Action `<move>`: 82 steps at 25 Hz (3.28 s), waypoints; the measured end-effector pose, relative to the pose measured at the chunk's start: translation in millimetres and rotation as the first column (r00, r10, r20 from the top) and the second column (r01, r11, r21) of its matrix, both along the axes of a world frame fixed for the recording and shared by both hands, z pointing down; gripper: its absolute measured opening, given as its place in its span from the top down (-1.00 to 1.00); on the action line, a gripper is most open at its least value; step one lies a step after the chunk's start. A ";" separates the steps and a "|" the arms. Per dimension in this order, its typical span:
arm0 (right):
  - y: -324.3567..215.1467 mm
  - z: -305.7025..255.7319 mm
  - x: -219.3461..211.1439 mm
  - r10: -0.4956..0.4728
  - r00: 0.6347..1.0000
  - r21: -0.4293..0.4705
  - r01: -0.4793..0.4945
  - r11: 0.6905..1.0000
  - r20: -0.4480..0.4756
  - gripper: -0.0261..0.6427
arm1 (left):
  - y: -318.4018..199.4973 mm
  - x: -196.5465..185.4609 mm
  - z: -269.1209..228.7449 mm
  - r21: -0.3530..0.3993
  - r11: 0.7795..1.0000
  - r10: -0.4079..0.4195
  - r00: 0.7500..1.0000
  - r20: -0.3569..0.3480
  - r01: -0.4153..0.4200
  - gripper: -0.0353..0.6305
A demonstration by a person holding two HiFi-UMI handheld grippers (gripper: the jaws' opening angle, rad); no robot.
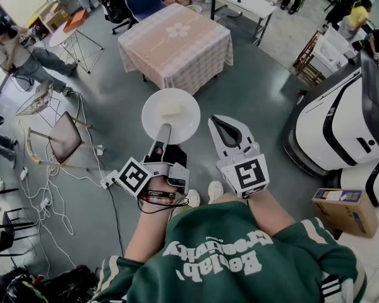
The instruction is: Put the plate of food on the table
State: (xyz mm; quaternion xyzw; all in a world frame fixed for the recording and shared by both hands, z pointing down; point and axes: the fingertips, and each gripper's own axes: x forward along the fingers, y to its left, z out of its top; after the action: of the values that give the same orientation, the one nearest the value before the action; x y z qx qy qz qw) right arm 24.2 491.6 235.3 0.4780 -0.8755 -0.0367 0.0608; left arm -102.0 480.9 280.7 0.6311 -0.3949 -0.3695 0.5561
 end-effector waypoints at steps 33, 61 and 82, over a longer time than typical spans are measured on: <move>-15.8 7.8 76.7 -0.079 0.994 0.034 0.076 0.997 0.071 0.88 | -13.8 72.6 7.2 0.015 0.999 -0.051 0.998 0.031 0.050 0.82; -129.5 29.9 68.1 -0.082 0.995 0.051 0.078 0.996 0.065 0.88 | -134.0 66.5 26.8 0.049 0.998 -0.032 0.999 0.037 0.031 0.82; -386.9 27.7 -4.1 -0.020 0.997 -0.021 0.022 1.000 0.079 0.88 | -401.5 5.1 25.1 0.009 0.997 0.075 0.996 0.053 -0.076 0.82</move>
State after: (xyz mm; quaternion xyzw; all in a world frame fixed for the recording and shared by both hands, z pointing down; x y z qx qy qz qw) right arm 20.1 104.7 263.0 0.4691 -0.8826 -0.0087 0.0311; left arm -96.9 79.3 305.8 0.6582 -0.3833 -0.3338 0.5554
